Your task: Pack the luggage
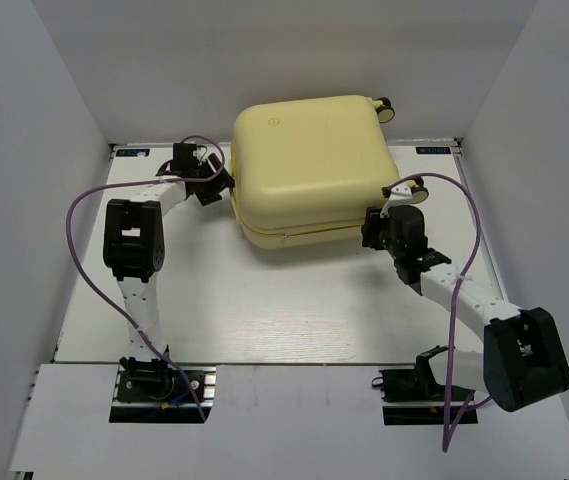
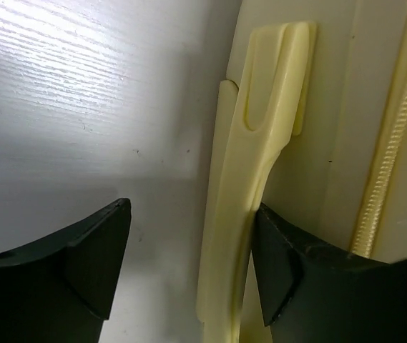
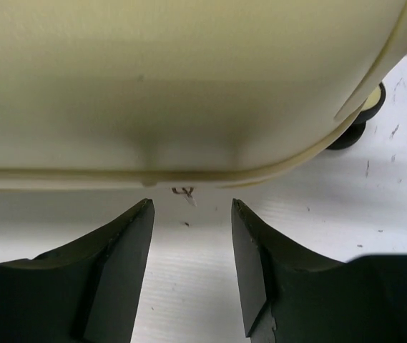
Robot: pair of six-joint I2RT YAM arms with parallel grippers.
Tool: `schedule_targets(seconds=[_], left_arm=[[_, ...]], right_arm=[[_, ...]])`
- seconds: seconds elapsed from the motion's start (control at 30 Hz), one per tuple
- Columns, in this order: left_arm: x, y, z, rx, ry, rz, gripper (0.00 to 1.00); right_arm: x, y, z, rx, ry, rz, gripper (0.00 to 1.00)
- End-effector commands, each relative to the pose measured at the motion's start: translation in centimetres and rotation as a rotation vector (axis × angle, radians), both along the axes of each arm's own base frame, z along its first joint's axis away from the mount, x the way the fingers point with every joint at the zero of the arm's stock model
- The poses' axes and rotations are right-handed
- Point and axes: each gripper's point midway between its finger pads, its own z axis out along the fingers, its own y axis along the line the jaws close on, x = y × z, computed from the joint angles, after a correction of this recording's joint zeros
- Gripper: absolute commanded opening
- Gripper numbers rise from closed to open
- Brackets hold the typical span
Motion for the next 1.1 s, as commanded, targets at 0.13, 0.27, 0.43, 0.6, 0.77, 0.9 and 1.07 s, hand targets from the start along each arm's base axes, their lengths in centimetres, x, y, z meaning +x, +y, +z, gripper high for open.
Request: schedule_targets(seconds=[0.13,0.27,0.43,0.6,0.77,0.9,1.07], left_arm=[[-2.4,-2.9,-1.7,0.100,0.000,-0.102,0.39],[-2.4,-3.3,-2.0,0.153,0.021,-0.098,0.01],[-2.6,-2.2,-2.0,0.201,0.028,-0.056,0.00],[-3.3,-1.2,-2.0,0.263,0.046,-0.063,0.00],[-3.8,-1.1,-2.2,0.275,0.049,-0.092,0.00],[-4.0,0.0,-2.4,0.322,0.079,-0.076,0.00],[-4.2,3.4,-2.8,0.366,0.132,-0.007,0.00]], right_arm=[[2.2,0.4,2.6,0.097,-0.132,-0.057,0.53],[2.9,0.7,2.3,0.103,-0.148,-0.056,0.58],[3.8,0.4,1.5,0.078,-0.146,-0.081,0.53],[4.3,-0.5,2.5,0.126,-0.250,-0.150,0.34],[4.6,-1.1,3.2,0.157,-0.340,-0.186,0.06],[5.0,-3.3,3.0,0.103,-0.346,-0.305,0.00],[4.9,-7.1,2.7,0.038,-0.369,-0.473,0.00]])
